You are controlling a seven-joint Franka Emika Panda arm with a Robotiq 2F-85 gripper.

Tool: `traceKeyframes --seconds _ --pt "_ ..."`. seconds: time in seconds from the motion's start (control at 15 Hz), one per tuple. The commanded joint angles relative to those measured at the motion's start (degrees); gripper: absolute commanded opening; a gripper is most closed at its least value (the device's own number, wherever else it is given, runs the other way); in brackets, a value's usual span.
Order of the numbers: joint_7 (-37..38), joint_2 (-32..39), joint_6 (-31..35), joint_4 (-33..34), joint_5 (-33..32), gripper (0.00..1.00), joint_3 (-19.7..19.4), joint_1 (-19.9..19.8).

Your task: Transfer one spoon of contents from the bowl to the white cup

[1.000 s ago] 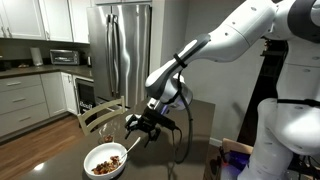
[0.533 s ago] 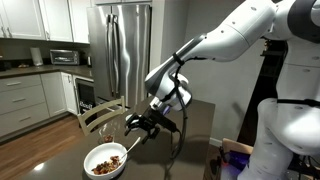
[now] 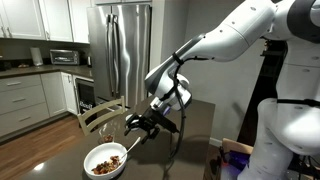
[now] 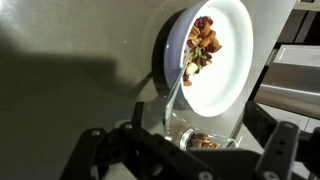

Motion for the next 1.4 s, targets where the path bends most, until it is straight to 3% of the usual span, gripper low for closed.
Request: traceKeyframes --seconds 0.0,0.67,0.73,0.8,1.07,1.13,1.27,1.33 --pt "-9.23 1.32 1.4 2.54 5.79 1.0 0.44 0.34" --pt "-22.1 4.28 -0.01 5.34 13.82 1.0 0.28 -0.15" --pt "-22.92 4.49 -0.05 5.43 14.47 0.8 0.24 -0.14" --pt "-23.4 4.64 -0.23 5.41 14.85 0.82 0.18 -0.17" --pt "-25.01 4.94 -1.18 5.2 16.86 0.74 0.16 -0.18" --pt "-25.46 4.94 -1.48 5.07 17.46 0.51 0.17 -0.19" --pt "-26.07 4.9 -1.86 4.85 18.38 0.48 0.18 -0.17" --pt "-26.43 4.87 -1.93 4.78 18.88 0.41 0.17 -0.16"
